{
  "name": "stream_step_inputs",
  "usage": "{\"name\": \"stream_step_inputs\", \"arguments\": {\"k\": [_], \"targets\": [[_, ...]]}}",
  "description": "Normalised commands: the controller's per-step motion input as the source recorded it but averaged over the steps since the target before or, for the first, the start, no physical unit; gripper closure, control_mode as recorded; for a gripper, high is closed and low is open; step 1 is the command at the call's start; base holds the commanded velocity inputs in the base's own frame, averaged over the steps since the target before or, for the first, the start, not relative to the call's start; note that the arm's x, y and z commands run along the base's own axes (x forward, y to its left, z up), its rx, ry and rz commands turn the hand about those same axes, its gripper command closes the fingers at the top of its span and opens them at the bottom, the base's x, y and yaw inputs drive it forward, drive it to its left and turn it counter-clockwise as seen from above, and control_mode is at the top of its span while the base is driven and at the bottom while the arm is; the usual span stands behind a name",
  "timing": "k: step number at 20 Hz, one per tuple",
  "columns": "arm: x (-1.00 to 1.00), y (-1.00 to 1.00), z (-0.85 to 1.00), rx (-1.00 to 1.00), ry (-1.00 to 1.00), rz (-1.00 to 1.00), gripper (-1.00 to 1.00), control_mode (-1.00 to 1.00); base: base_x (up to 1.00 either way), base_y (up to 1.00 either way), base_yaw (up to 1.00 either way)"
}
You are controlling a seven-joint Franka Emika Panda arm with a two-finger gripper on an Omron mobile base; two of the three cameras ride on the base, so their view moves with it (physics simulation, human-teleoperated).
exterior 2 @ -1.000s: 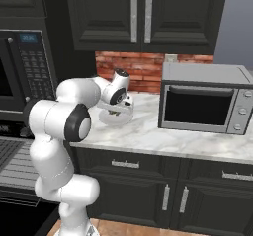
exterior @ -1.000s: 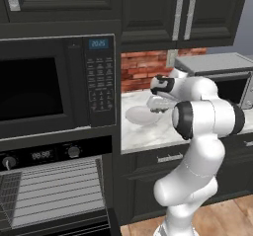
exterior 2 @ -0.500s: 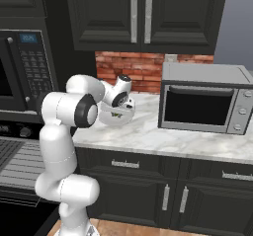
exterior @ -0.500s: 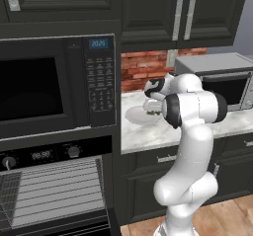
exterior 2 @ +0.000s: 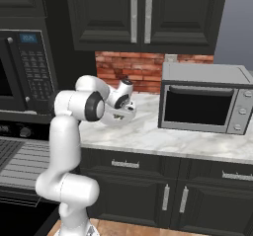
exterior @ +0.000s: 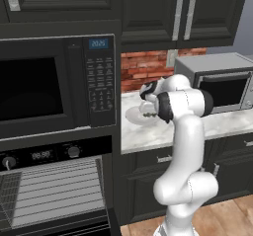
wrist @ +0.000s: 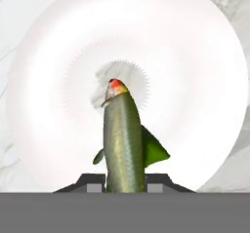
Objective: Take the fish from the oven and place it on the plate on the counter.
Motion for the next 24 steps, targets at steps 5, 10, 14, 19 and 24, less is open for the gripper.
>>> {"name": "stream_step_inputs", "arguments": {"k": [5,10,14,19,24], "targets": [[0.45,0.03,-0.41,0.0,0.07,0.0,1.0,-1.0,0.0,0.0,0.0],[0.29,0.02,-0.43,0.0,0.07,0.0,1.0,-1.0,0.0,0.0,0.0],[-0.08,0.28,-0.48,0.0,0.0,0.0,-1.0,-1.0,0.0,0.0,0.0],[-0.29,0.09,-0.09,0.0,-0.01,0.0,-1.0,-1.0,0.0,0.0,0.0],[-0.3,0.13,0.0,0.0,-0.07,0.0,-1.0,-1.0,0.0,0.0,0.0]]}}
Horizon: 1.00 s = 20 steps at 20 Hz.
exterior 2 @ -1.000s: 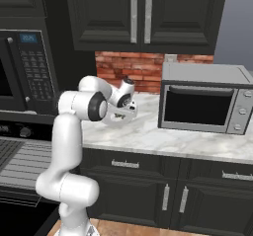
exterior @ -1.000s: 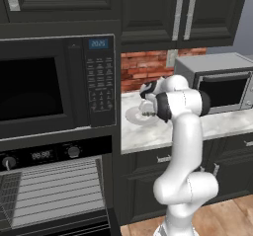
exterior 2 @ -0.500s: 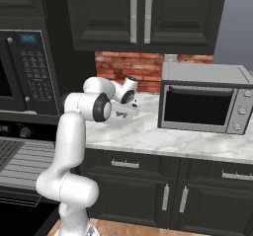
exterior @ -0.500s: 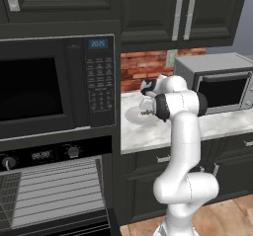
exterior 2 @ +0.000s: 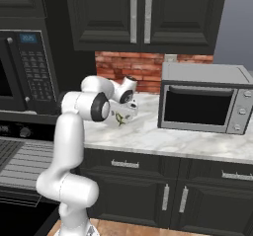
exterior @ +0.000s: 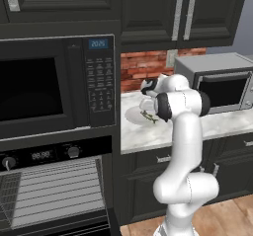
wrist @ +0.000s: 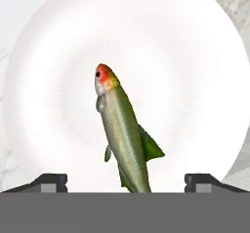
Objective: Take the fish from the oven and place it on the plate on the counter.
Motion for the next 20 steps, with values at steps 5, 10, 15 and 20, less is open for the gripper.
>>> {"name": "stream_step_inputs", "arguments": {"k": [5,10,15,20], "targets": [[-0.57,0.19,-0.01,-0.02,-0.22,0.0,-1.0,-1.0,0.0,0.0,0.0],[-0.64,0.02,0.42,-0.01,-0.33,0.0,-1.0,-1.0,0.0,0.0,0.0],[-0.97,0.0,0.87,0.0,-0.55,0.02,-1.0,-1.0,0.0,0.0,0.0],[-1.0,-0.02,1.0,0.0,-0.53,0.06,-1.0,-1.0,0.0,0.0,0.0]]}}
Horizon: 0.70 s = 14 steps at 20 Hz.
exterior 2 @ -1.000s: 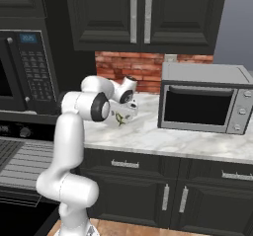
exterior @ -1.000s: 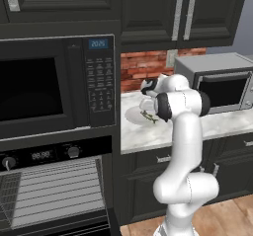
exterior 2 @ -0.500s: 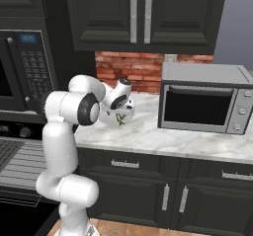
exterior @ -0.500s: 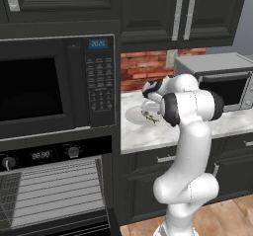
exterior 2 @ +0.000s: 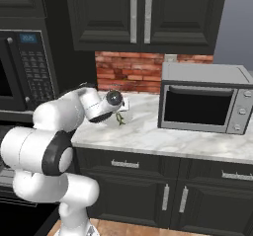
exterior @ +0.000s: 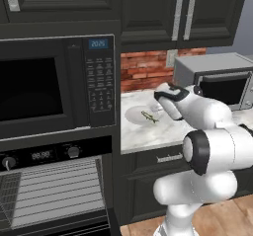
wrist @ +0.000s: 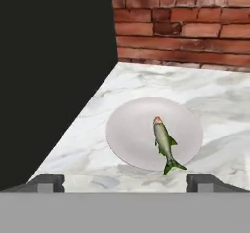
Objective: Take the fish from the oven and place it on the plate on the counter.
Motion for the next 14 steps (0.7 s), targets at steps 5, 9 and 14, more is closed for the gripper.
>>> {"name": "stream_step_inputs", "arguments": {"k": [5,9,14], "targets": [[-1.0,-0.13,1.0,0.07,-0.35,0.03,-1.0,-1.0,0.0,0.0,0.0],[-1.0,-0.21,1.0,0.12,-0.13,0.07,-1.0,-1.0,0.0,0.0,0.0],[-0.98,-0.25,1.0,0.13,-0.07,0.07,-1.0,-1.0,0.0,0.0,0.0]]}}
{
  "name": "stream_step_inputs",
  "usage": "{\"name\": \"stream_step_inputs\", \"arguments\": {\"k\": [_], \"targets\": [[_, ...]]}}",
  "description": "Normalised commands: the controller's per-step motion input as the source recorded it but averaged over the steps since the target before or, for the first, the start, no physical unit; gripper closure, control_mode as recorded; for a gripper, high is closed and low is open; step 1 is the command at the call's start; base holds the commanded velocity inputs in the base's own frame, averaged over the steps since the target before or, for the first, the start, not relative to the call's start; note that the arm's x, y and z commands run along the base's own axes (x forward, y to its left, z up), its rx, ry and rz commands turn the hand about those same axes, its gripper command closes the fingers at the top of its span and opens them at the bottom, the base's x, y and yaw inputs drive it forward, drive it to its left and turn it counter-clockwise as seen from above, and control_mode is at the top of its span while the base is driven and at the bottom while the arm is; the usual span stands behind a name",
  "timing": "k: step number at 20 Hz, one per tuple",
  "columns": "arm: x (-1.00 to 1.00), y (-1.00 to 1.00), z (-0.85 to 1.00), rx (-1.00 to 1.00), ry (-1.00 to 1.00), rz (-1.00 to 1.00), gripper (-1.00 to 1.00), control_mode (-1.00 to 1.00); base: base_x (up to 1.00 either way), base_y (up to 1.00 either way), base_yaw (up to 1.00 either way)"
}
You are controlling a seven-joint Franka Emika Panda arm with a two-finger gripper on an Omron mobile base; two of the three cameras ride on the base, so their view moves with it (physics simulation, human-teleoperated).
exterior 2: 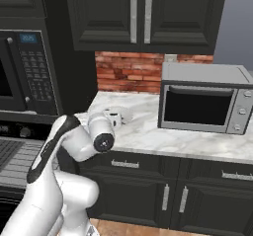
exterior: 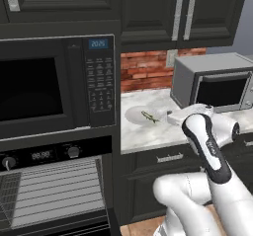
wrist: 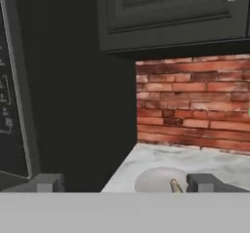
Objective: Take the fish from the oven and place it on the plate on the counter.
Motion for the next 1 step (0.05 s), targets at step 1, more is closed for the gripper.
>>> {"name": "stream_step_inputs", "arguments": {"k": [1], "targets": [[-0.93,-0.39,1.0,0.16,-0.06,0.03,-1.0,-1.0,0.0,0.0,0.0]]}}
